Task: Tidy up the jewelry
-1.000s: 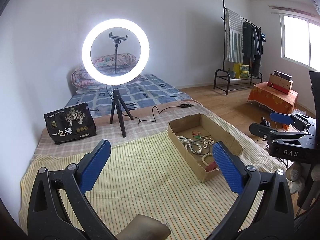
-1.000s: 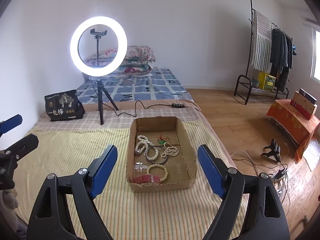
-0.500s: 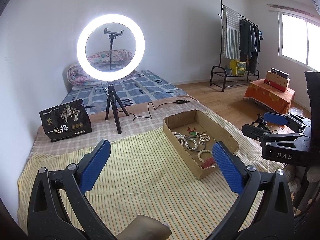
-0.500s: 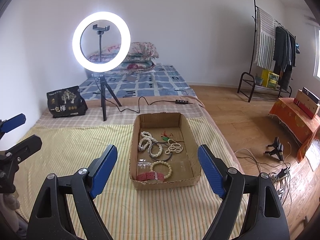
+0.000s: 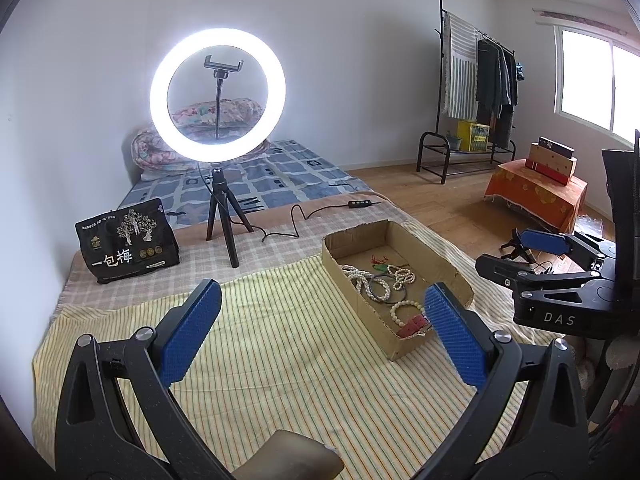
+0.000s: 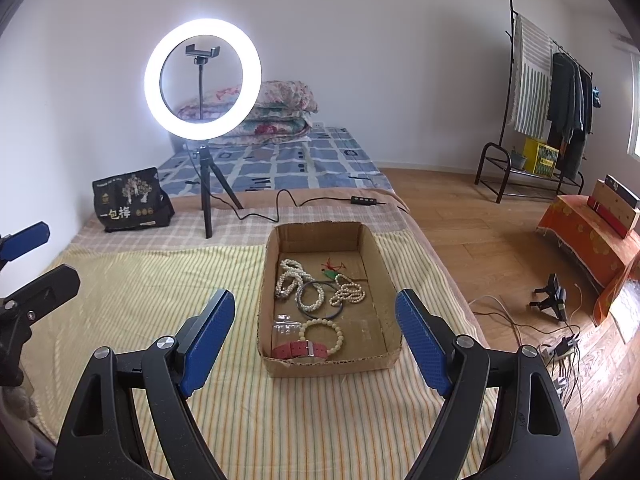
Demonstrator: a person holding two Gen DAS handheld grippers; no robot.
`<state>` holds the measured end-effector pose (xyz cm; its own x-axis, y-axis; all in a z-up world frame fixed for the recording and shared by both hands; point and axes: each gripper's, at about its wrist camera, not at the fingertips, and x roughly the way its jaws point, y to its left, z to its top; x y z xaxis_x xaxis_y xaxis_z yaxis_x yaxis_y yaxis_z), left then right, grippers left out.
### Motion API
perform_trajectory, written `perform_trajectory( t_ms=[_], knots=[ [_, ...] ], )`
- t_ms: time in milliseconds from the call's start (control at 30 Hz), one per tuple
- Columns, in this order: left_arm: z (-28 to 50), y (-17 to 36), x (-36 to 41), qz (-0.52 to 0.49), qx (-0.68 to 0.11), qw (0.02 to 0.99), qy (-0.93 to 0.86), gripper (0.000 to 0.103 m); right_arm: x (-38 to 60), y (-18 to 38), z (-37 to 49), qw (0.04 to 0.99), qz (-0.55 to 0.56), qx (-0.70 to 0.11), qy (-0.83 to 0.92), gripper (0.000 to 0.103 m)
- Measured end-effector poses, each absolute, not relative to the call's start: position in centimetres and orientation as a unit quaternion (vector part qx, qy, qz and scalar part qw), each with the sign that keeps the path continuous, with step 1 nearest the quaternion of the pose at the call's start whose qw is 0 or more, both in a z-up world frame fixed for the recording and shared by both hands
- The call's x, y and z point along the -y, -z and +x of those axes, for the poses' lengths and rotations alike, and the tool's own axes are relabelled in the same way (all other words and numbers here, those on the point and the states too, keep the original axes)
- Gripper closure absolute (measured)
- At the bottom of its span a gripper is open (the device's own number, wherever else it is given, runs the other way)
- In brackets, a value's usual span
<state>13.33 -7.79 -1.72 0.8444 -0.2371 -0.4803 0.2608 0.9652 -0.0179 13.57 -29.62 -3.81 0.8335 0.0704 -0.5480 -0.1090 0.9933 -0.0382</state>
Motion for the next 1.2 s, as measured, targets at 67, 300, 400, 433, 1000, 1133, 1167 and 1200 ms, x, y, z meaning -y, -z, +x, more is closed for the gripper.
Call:
perform_trajectory(
  t_ms=[67,300,400,433,1000,1133,1167,1200],
  knots=[
    [13.3,1.7,7.9,0.024,-0.247,0.960,0.130,0.000,29.6,3.8,13.6,0.957,-0.034,-0.285,-0.047,0.020],
    [13.3,1.7,7.9,0.025,-0.247,0.960,0.131,0.000,29.7,3.8,13.6,0.957,-0.034,-0.285,-0.046,0.020],
    [13.3,1.7,7.9,0.024,-0.247,0.960,0.133,0.000,29.7,3.8,13.6,0.957,-0.034,-0.285,-0.046,0.020],
    [13.3,1.7,7.9,0.025,-0.247,0.959,0.133,0.000,29.7,3.8,13.6,0.957,-0.034,-0.285,-0.045,0.020],
    [13.1,1.5,8.4,0.024,-0.249,0.959,0.134,0.000,30.1,4.0,13.3,0.957,-0.036,-0.286,-0.045,0.020],
    [13.1,1.6,9.0,0.021,-0.257,0.956,0.139,0.000,30.0,4.1,13.1,0.957,-0.042,-0.285,-0.044,0.020],
    [13.1,1.6,9.2,0.021,-0.257,0.956,0.139,0.000,30.0,4.1,13.1,0.957,-0.044,-0.285,-0.044,0.020],
    [13.0,1.6,9.1,0.022,-0.256,0.956,0.138,0.000,29.9,4.0,13.1,0.957,-0.045,-0.285,-0.044,0.020]
  ],
)
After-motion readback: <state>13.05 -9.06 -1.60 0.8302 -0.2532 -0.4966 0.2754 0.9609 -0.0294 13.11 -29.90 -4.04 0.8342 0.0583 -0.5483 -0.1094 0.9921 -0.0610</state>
